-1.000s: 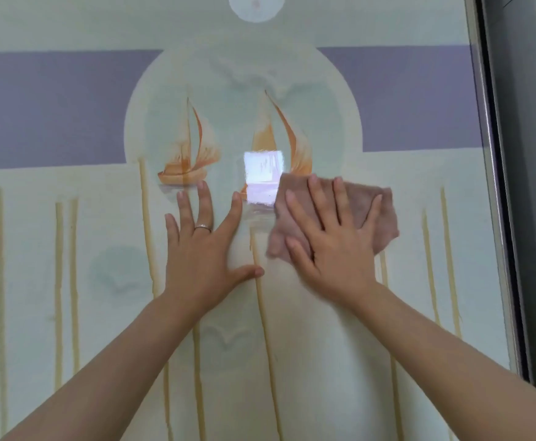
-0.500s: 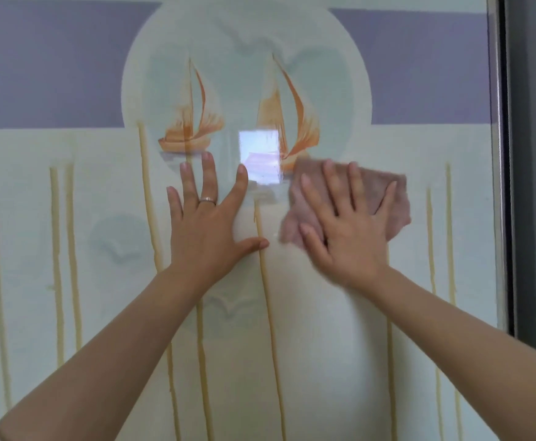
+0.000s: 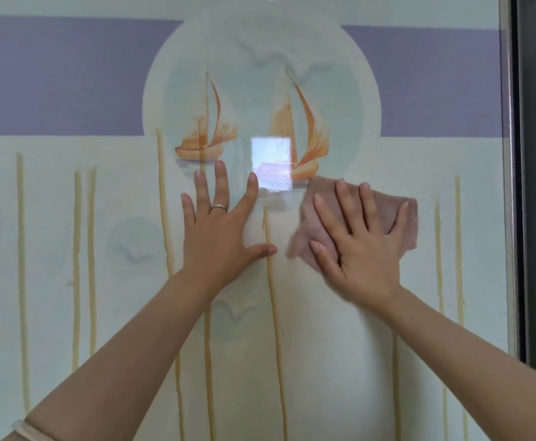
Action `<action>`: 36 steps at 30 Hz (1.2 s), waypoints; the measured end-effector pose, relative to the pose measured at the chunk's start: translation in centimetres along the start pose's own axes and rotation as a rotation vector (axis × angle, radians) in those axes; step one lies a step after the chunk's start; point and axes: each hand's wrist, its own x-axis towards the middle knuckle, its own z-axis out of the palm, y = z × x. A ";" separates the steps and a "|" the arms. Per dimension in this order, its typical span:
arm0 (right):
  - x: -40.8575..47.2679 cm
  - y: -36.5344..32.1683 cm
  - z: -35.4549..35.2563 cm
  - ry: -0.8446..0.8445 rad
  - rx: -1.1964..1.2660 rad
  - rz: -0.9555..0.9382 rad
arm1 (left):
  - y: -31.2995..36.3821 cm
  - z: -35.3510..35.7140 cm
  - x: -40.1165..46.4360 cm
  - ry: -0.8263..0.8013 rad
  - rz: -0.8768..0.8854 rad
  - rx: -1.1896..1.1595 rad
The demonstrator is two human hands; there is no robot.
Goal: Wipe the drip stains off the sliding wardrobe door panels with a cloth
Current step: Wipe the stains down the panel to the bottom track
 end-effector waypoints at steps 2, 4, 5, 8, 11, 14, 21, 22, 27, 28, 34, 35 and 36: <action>-2.2 -0.4 -0.4 -0.049 0.010 -0.108 | 0.0 -0.1 0.0 -0.003 -0.004 -0.019; -1.5 0.6 -1.0 -0.072 0.029 -0.171 | 0.1 -0.3 0.0 -0.006 -0.009 -0.018; -0.5 1.3 -1.1 -0.074 0.025 -0.184 | 0.1 -0.4 -0.1 -0.014 -0.009 -0.011; 3.6 3.2 -1.0 -0.061 0.017 -0.020 | 0.1 -0.3 0.1 -0.019 -0.011 0.003; 5.0 2.0 -0.3 0.056 0.073 0.296 | 0.0 0.0 0.1 -0.017 -0.008 0.019; 1.1 -1.9 0.4 0.077 0.030 0.348 | 0.0 0.0 0.0 -0.008 -0.006 0.011; 3.0 1.2 -0.7 -0.051 0.028 0.207 | -0.1 -0.2 0.1 -0.006 -0.009 0.020; 4.7 2.1 -0.9 -0.057 0.033 0.293 | -0.1 -0.1 0.1 -0.006 -0.008 0.018; 5.0 1.7 -0.7 0.027 0.060 0.530 | -0.3 0.3 -0.1 0.017 0.006 -0.027; 3.2 0.8 -0.4 0.030 0.060 0.525 | -0.2 0.3 -0.1 0.014 0.006 -0.020; 2.4 1.8 -0.7 -0.065 0.045 0.333 | 0.1 -0.3 -0.1 -0.007 -0.005 -0.022; 3.9 2.6 -0.9 -0.059 0.043 0.337 | 0.1 -0.2 -0.1 -0.006 -0.004 -0.019; 5.1 3.3 -0.9 -0.042 0.038 0.371 | 0.0 -0.1 0.0 -0.002 -0.002 -0.019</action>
